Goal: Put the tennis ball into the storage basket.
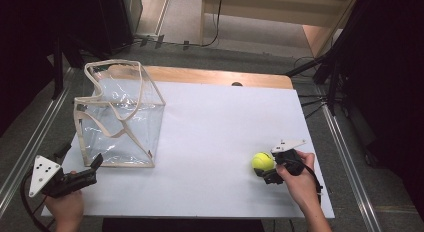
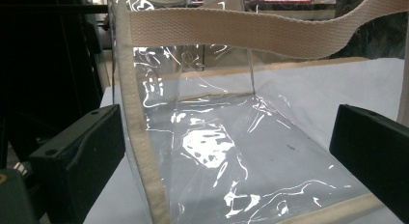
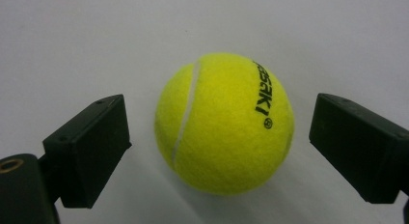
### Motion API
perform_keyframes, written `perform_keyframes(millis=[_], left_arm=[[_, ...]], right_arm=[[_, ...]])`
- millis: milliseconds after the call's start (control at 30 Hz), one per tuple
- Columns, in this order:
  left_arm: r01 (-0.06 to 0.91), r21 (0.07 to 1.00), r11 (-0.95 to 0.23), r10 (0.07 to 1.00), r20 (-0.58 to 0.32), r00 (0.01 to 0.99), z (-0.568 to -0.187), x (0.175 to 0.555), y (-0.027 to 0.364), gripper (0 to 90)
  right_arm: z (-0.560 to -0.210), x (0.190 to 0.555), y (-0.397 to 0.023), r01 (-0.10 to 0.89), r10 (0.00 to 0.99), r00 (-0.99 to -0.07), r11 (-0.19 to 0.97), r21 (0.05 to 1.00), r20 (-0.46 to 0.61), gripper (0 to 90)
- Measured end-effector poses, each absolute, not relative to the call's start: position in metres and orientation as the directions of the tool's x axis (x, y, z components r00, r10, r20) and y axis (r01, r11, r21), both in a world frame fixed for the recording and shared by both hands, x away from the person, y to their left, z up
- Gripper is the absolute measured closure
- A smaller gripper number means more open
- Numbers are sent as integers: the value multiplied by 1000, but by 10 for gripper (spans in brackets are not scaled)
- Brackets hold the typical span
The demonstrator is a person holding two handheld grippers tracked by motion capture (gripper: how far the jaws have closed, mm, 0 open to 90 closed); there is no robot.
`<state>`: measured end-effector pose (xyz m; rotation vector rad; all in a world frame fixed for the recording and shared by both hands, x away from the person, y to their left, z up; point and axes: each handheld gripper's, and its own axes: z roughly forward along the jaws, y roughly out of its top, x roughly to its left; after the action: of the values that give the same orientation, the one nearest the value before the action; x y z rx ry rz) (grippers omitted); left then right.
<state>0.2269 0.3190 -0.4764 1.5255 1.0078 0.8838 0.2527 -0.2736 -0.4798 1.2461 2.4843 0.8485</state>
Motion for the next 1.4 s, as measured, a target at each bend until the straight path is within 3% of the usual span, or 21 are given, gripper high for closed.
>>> perform_keyframes(millis=[100, 167, 433, 667, 1400], left_arm=[[148, 985, -91, 928, 30, 371, -476, 227, 319, 0], [149, 985, -92, 928, 31, 371, -476, 227, 319, 0], [148, 984, -95, 928, 33, 372, -476, 227, 319, 0], [146, 985, -94, 928, 34, 371, -476, 227, 319, 0], [141, 985, -98, 926, 38, 375, -477, 227, 318, 0]], right_arm=[[-481, 255, -272, 667, 791, -609, 476, 573, 52, 63], [-482, 255, -270, 675, 793, -607, 481, 560, 50, 121], [-488, 259, -263, 689, 797, -602, 491, 533, 44, 132], [-490, 260, -264, 701, 818, -575, 479, 529, 22, 226], [-489, 265, -261, 690, 802, -594, 470, 550, 59, 242]])
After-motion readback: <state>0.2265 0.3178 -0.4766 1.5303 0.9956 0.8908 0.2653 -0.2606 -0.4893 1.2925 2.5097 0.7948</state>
